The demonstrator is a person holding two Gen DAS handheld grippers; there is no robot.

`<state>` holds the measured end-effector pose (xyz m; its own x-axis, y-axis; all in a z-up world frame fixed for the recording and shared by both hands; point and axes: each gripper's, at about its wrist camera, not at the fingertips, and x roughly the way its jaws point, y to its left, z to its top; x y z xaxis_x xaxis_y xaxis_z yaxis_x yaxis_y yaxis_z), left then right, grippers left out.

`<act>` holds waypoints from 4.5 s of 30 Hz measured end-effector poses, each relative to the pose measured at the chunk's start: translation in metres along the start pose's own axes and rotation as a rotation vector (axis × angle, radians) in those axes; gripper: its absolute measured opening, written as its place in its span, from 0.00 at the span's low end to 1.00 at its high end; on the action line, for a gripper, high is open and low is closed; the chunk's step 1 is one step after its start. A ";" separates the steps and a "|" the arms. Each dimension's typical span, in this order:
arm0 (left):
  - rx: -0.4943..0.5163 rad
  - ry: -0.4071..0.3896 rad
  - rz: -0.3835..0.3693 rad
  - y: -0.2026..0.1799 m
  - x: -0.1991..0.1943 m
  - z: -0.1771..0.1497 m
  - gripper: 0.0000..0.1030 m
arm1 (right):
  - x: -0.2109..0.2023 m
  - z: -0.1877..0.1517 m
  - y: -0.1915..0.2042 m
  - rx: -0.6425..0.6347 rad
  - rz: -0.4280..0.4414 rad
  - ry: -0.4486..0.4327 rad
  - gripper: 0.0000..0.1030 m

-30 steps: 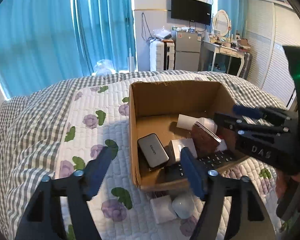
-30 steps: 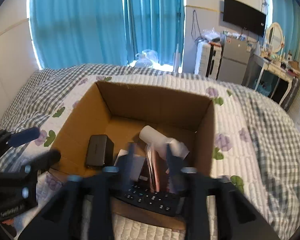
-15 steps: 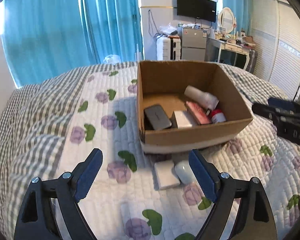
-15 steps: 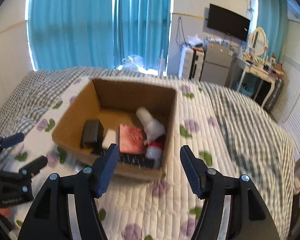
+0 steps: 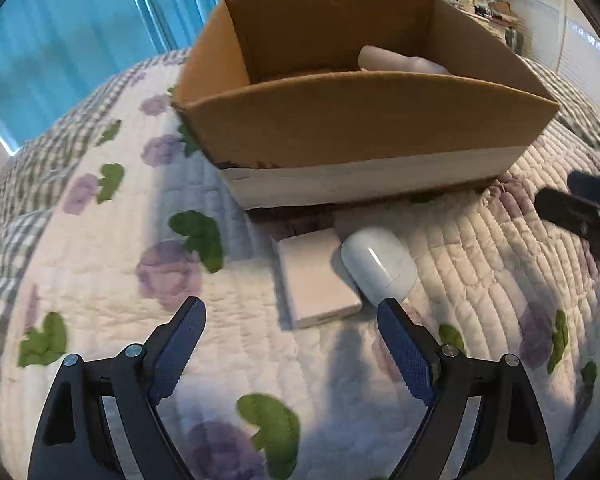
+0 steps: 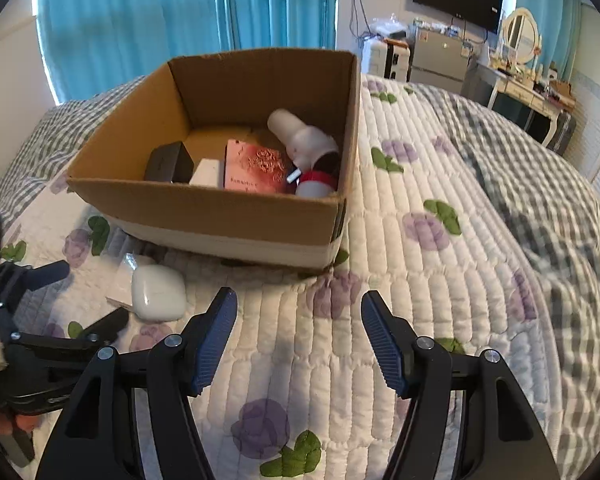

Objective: Organize rigid objects

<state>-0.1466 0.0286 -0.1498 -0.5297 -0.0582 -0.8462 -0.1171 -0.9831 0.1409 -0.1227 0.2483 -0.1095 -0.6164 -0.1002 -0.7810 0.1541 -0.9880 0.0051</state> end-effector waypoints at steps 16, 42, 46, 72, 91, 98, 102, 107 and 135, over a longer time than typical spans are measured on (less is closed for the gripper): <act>-0.059 -0.038 -0.059 0.007 -0.002 -0.003 0.40 | 0.013 -0.008 0.003 0.016 0.017 0.047 0.62; -0.154 -0.073 0.007 0.055 -0.028 -0.009 0.40 | 0.084 0.005 0.098 -0.177 0.084 0.093 0.49; -0.136 -0.081 0.016 0.050 -0.033 -0.010 0.40 | 0.074 -0.002 0.097 -0.183 0.100 0.097 0.49; -0.090 -0.237 -0.113 0.020 -0.145 0.027 0.40 | -0.088 0.037 0.038 -0.110 0.086 -0.149 0.49; 0.030 -0.217 -0.085 -0.002 -0.018 0.159 0.40 | -0.035 0.142 0.001 -0.120 0.058 -0.212 0.49; 0.064 -0.216 -0.050 -0.008 -0.001 0.155 0.58 | 0.003 0.139 -0.011 -0.117 0.075 -0.168 0.49; 0.044 -0.240 -0.046 -0.005 -0.009 0.156 0.69 | 0.010 0.136 -0.019 -0.091 0.076 -0.157 0.49; 0.004 -0.286 -0.046 0.012 -0.035 0.158 0.69 | 0.002 0.137 -0.015 -0.090 0.074 -0.161 0.49; -0.063 -0.357 -0.046 0.059 -0.096 0.144 0.69 | 0.013 0.169 0.022 -0.021 0.094 -0.122 0.71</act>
<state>-0.2239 0.0014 0.0140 -0.7861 0.0396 -0.6168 -0.1015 -0.9927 0.0657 -0.2574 0.2059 -0.0140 -0.6878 -0.2070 -0.6958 0.2306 -0.9711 0.0609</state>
